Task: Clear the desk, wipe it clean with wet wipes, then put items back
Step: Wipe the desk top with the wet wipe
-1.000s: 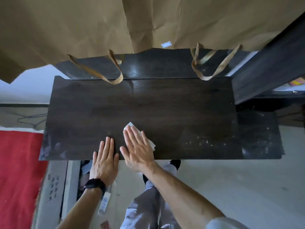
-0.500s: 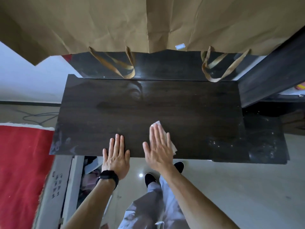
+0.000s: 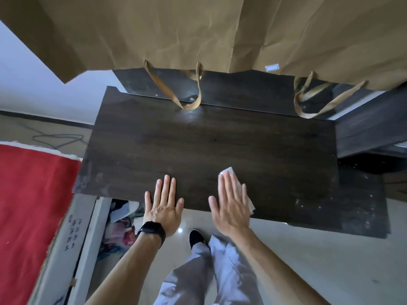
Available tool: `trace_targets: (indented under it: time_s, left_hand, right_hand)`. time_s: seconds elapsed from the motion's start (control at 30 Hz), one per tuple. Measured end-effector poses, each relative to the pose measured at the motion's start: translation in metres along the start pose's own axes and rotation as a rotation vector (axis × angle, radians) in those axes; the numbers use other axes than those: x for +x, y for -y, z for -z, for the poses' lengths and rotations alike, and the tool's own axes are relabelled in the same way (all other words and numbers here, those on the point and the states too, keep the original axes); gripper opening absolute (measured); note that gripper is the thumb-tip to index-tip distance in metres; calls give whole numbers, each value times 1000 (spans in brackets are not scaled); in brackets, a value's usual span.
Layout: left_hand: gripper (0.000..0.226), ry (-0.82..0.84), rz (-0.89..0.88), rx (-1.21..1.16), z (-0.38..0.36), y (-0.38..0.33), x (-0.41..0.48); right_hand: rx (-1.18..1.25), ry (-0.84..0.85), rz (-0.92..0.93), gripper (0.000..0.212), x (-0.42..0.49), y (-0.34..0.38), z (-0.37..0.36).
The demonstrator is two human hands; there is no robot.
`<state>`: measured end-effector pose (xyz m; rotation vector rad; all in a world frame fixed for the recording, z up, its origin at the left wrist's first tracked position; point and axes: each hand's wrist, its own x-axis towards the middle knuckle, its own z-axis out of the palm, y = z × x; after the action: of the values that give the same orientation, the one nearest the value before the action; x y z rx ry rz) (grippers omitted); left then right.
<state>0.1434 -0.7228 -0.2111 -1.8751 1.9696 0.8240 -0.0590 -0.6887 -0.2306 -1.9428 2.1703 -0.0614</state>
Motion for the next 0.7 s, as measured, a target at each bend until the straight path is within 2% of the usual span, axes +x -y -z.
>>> trace_targets:
  time_s: [0.1, 0.17, 0.23, 0.33, 0.4, 0.5, 0.57, 0.7]
  left_hand:
    - [61, 8, 10, 22, 2, -1, 1]
    - [60, 31, 11, 26, 3, -2, 1]
    - [59, 28, 4, 28, 4, -2, 0]
    - [60, 23, -11, 9, 4, 0, 0]
    - [60, -20, -54, -6, 4, 4, -2]
    - [59, -89, -108, -35, 7, 19, -9]
    - [59, -114, -70, -57, 7, 36, -16]
    - [58, -115, -14, -47, 10, 65, -23]
  right_hand:
    - [45, 19, 267, 63, 43, 33, -2]
    - [42, 42, 271, 61, 69, 18, 6]
    - [1, 46, 53, 62, 79, -26, 14]
    - [60, 10, -406, 68, 79, -96, 33]
    - [96, -1, -528, 71, 70, -98, 39]
    - [131, 17, -362, 70, 51, -42, 26]
    - [192, 63, -210, 68, 52, 7, 16]
    - [247, 94, -42, 67, 86, 96, -2]
